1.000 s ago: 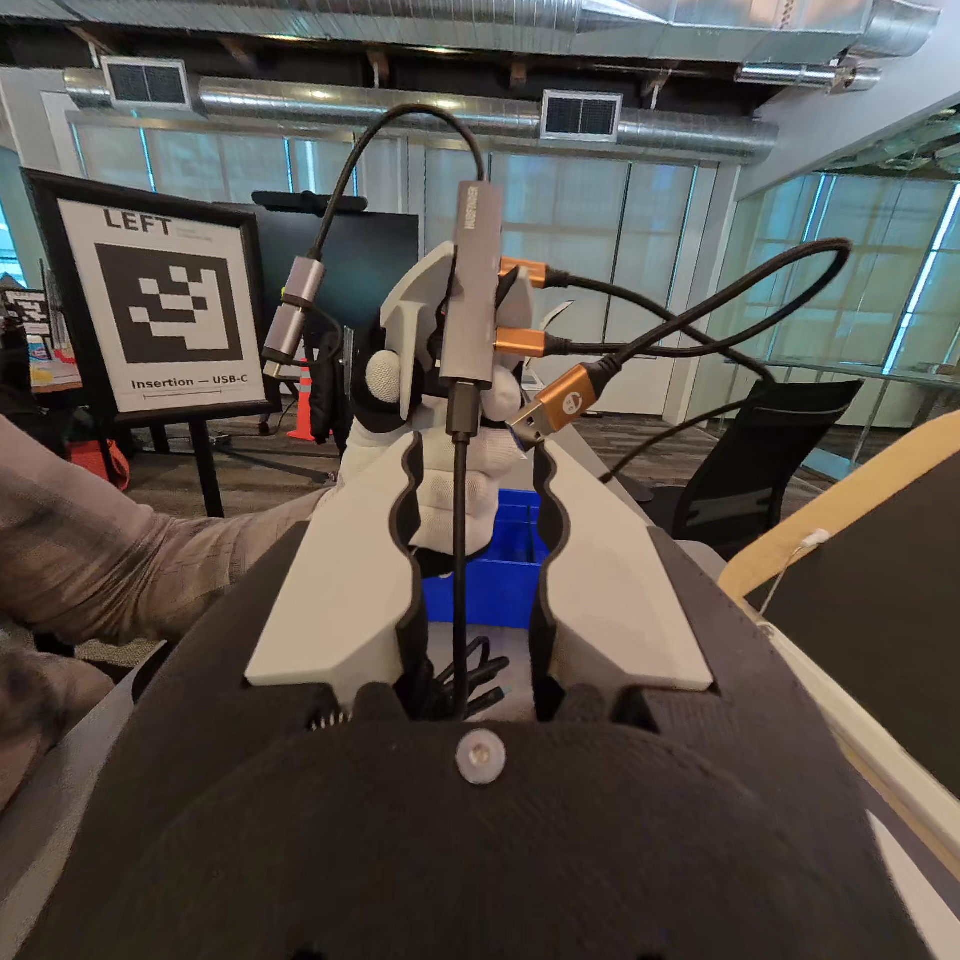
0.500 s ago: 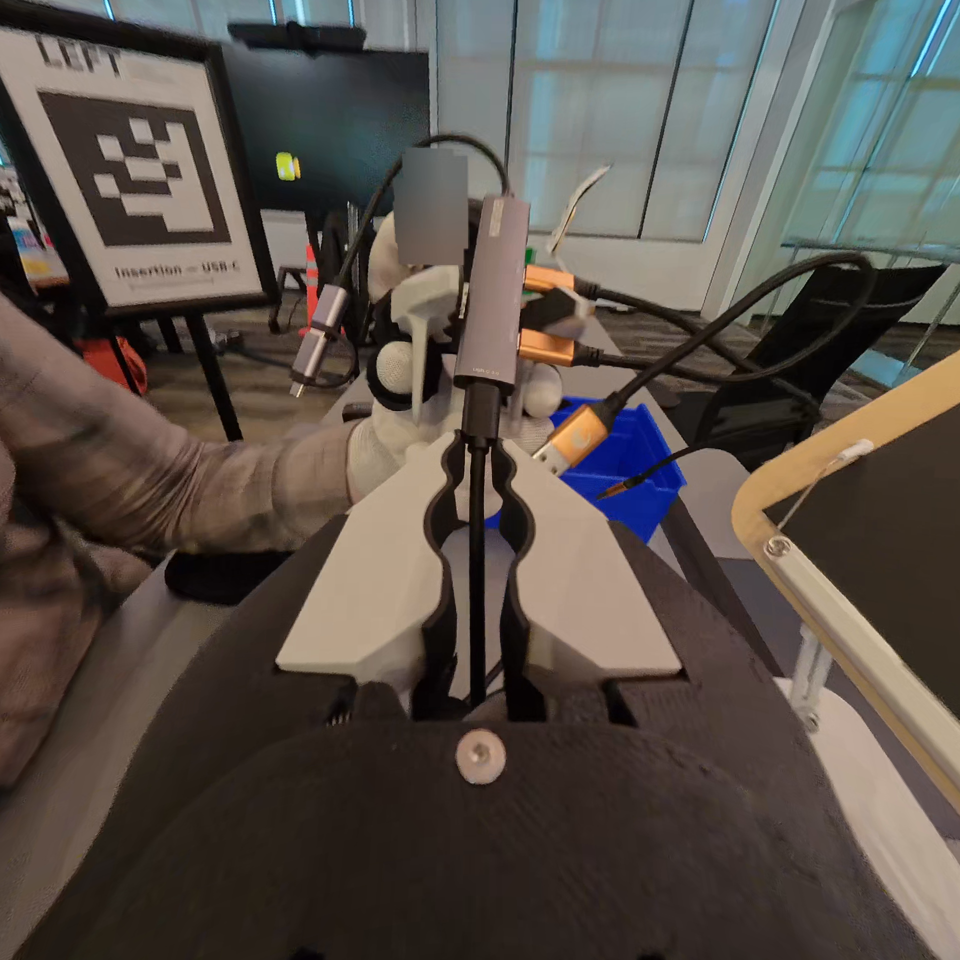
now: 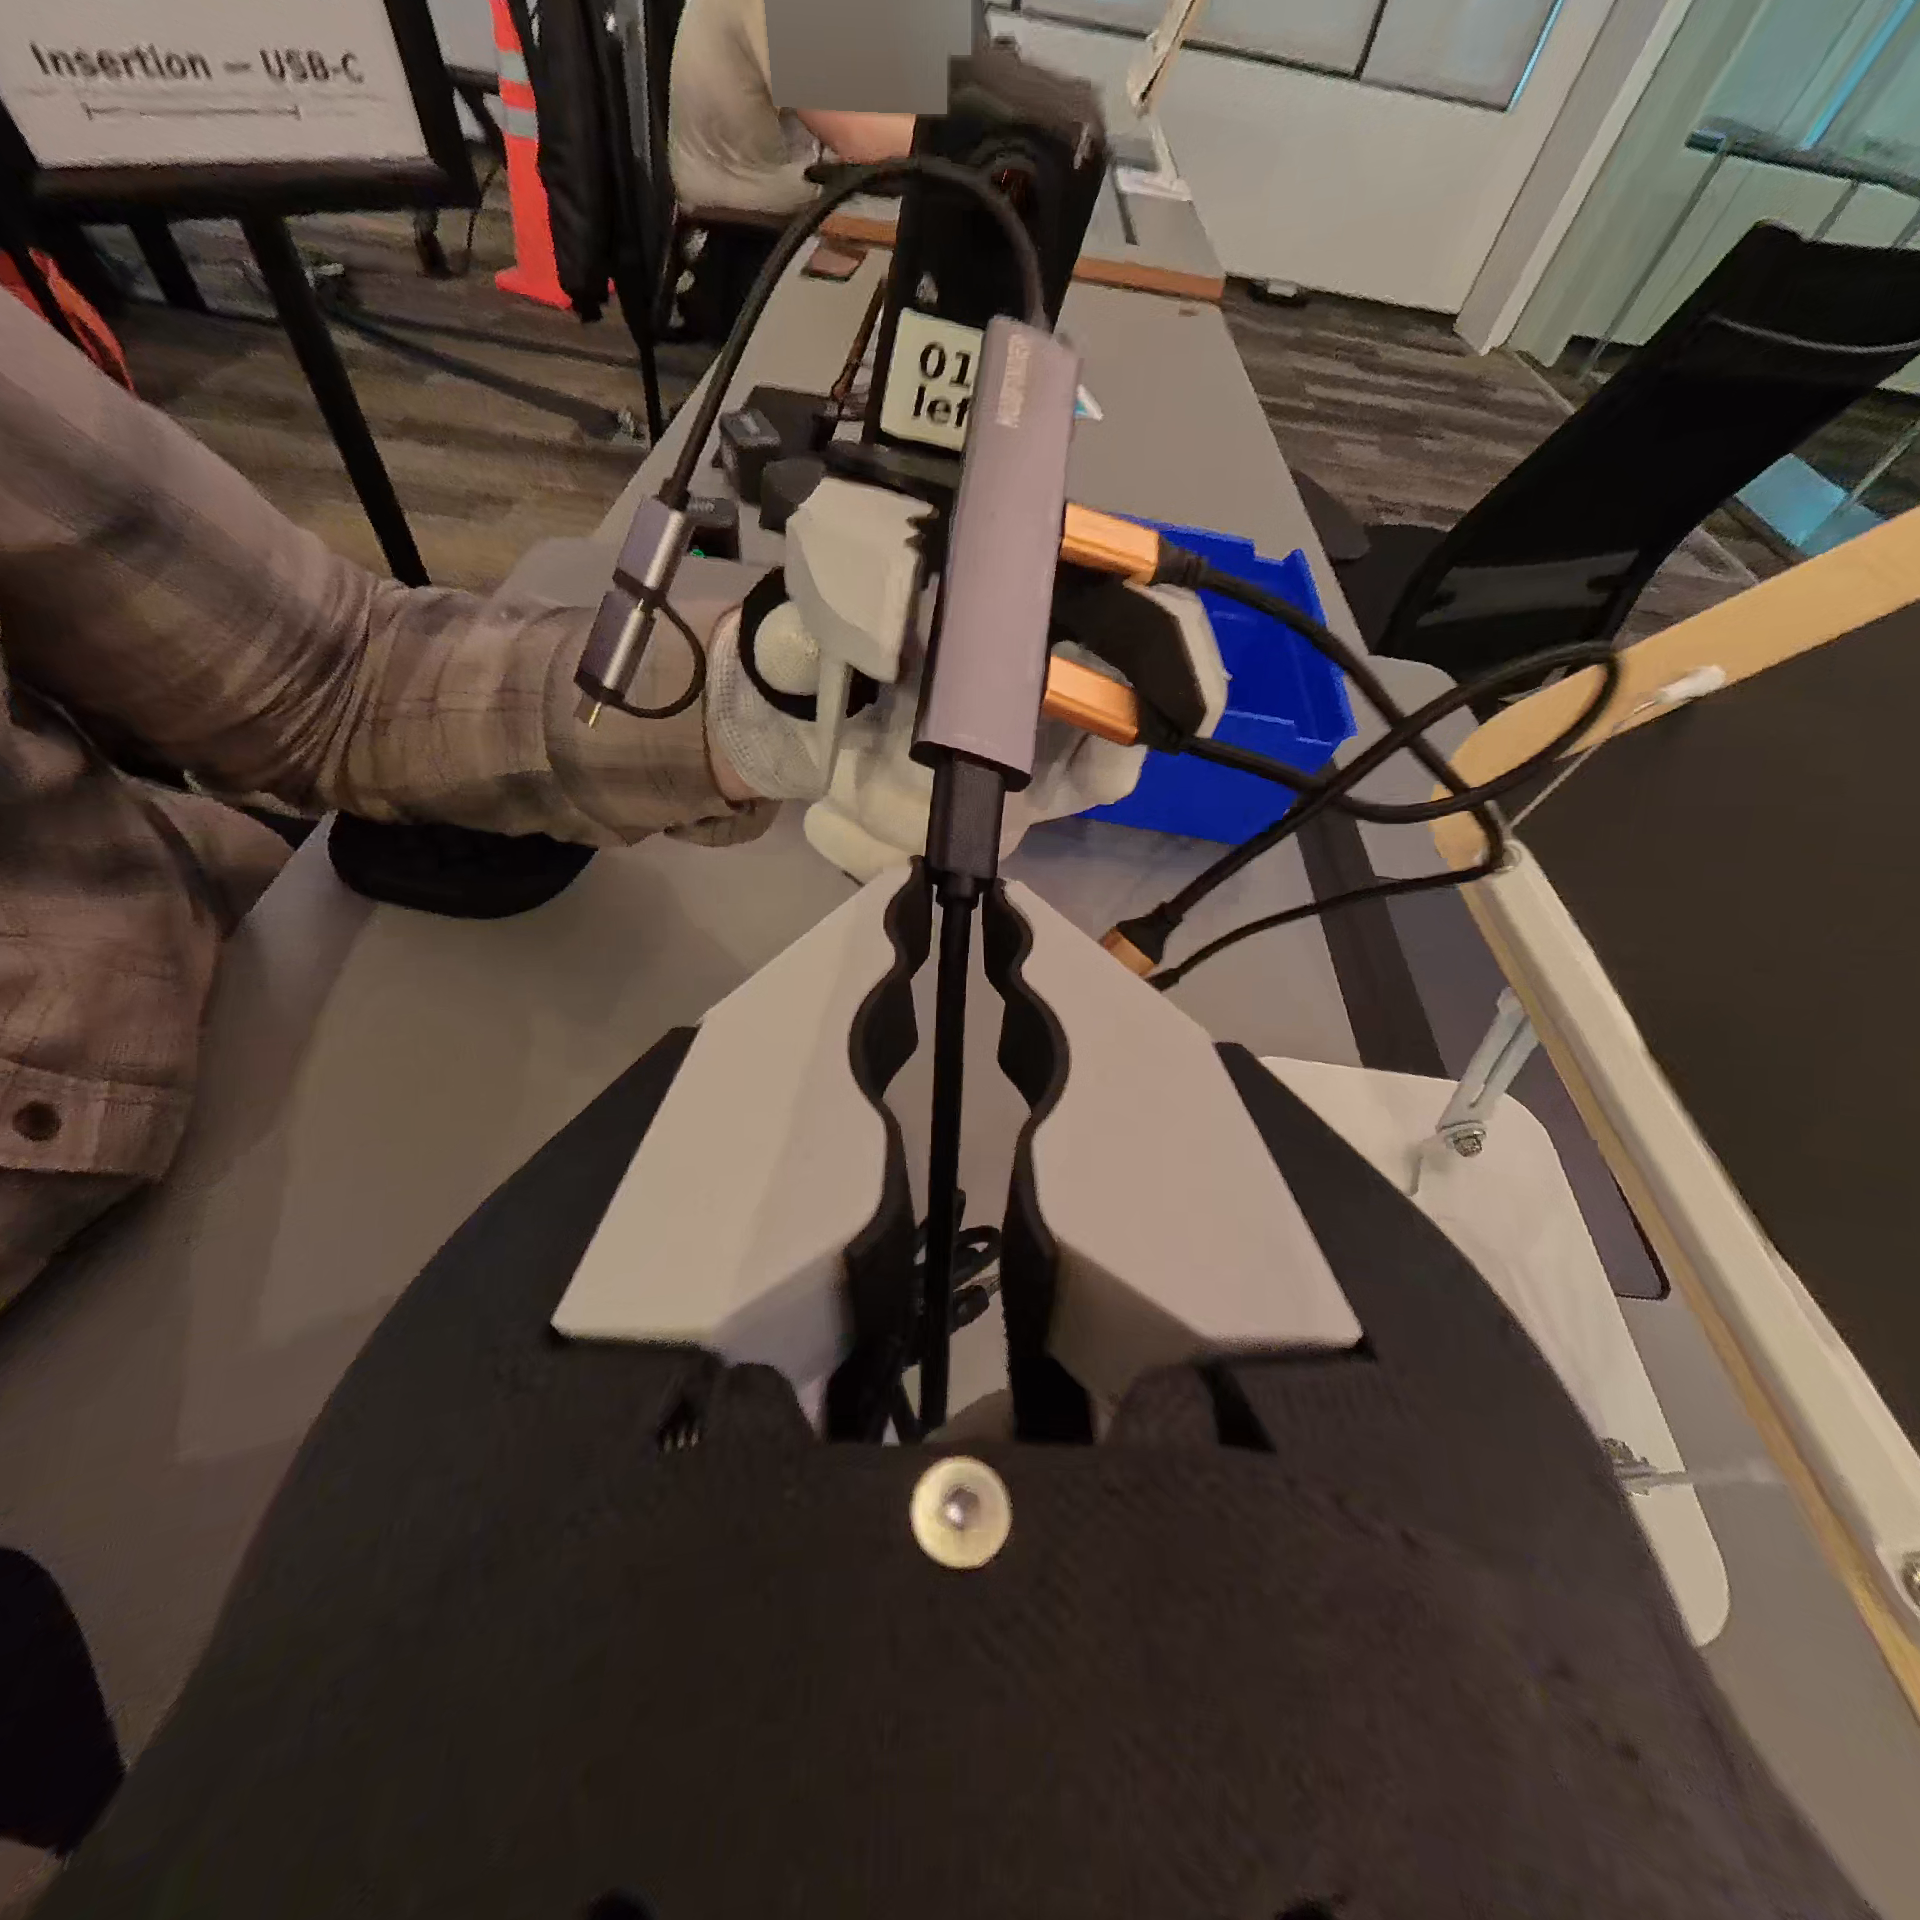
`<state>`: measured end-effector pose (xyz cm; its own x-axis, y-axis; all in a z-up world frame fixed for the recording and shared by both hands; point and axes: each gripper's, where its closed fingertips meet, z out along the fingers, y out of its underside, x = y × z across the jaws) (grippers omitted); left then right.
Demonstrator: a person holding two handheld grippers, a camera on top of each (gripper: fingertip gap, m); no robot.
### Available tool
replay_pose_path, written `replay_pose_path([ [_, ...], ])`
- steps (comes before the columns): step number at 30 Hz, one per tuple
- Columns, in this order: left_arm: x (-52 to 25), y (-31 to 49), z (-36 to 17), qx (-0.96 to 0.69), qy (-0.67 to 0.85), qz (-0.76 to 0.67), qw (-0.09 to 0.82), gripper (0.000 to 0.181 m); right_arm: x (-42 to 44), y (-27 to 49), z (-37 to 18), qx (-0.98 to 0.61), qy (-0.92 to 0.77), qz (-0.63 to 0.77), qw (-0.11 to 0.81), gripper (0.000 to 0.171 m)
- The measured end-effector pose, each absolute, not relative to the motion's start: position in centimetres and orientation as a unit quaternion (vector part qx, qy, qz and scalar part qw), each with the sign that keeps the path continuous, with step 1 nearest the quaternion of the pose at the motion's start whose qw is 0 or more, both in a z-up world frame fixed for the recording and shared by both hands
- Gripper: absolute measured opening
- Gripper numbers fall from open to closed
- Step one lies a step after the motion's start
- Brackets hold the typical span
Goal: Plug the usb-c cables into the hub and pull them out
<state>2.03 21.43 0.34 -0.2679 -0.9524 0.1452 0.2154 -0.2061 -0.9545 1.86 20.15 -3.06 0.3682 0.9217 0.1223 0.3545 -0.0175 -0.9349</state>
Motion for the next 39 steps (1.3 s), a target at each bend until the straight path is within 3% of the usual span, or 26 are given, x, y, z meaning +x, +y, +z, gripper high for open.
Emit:
replay_pose_path([
  [4, 1.7, 21.4, 0.0, -0.408, 0.459, -0.658, 0.436, 0.062, 1.8, 20.5, -2.5, -0.645, -0.473, 0.304, 0.518, 0.006],
  [7, 1.0, 20.8, 0.1, -0.395, 0.475, -0.668, 0.415, 0.081, 1.6, 20.8, -2.5, -0.637, -0.468, 0.321, 0.521, 0.006],
  [11, 0.6, 21.1, 0.0, -0.405, 0.479, -0.666, 0.404, 0.085, 1.4, 21.3, -2.5, -0.636, -0.462, 0.322, 0.528, 0.006],
  [20, -0.1, 23.5, 0.5, -0.475, 0.440, -0.660, 0.380, 0.074, 0.4, 23.4, -2.4, -0.636, -0.475, 0.199, 0.574, 0.004],
  [27, -2.1, 27.3, 4.5, -0.418, 0.246, -0.718, 0.499, 0.064, -0.9, 25.7, 0.3, -0.605, -0.393, 0.208, 0.660, 0.004],
  [31, -3.1, 28.4, 5.2, -0.403, 0.174, -0.750, 0.496, 0.067, -1.5, 26.6, 1.1, -0.582, -0.339, 0.247, 0.696, 0.004],
  [39, -3.7, 31.3, 2.3, -0.474, 0.235, -0.684, 0.502, 0.049, 0.8, 26.5, 2.1, -0.578, -0.315, 0.254, 0.708, 0.000],
])
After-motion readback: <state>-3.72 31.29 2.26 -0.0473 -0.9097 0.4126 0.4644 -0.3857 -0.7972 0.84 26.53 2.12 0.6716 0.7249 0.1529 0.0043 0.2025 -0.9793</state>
